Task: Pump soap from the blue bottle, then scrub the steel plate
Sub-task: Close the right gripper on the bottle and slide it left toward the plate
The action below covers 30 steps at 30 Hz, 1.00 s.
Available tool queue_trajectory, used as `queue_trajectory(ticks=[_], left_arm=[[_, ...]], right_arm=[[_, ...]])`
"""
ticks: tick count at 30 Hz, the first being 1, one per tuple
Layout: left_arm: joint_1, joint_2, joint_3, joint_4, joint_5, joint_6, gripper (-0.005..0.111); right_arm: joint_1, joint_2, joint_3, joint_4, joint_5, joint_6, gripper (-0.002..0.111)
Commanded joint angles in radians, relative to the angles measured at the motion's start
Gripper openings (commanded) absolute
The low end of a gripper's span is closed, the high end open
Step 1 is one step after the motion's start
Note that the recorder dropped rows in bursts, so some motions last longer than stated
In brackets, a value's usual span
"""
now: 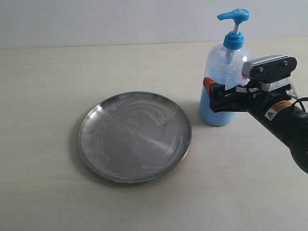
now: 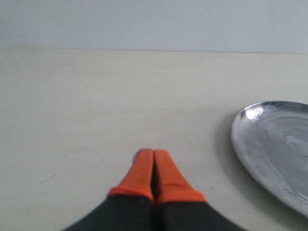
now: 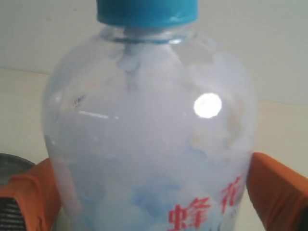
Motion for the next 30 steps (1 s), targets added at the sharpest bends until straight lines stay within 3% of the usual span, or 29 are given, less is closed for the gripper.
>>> queue_trajectory(ticks=[1, 13, 17, 19, 27, 30], left_arm=[[0.003, -0.007, 0.003, -0.001, -0.011, -0.003, 0.0], [0.003, -0.007, 0.003, -0.001, -0.011, -0.003, 0.0], [0.003, -0.007, 0.003, -0.001, -0.011, -0.003, 0.0], [0.003, -0.007, 0.003, -0.001, -0.011, -0.003, 0.0], [0.003, -0.007, 0.003, -0.001, -0.011, -0.003, 0.0], [0.003, -0.007, 0.003, -0.001, -0.011, -0.003, 0.0]], right_arm=[[-0.013, 0.04, -0.042, -0.068, -0.013, 0.015, 0.096], [-0.013, 0.147, -0.122, -0.061, -0.013, -0.001, 0.096], [-0.013, 0.149, -0.125, -0.061, -0.013, -0.02, 0.09], [-0.013, 0.149, -0.125, -0.061, -0.013, -0.027, 0.081], [-0.013, 0.149, -0.125, -0.07, 0.011, -0.12, 0.005], [-0.013, 0.149, -0.125, -0.07, 0.011, -0.125, 0.0]])
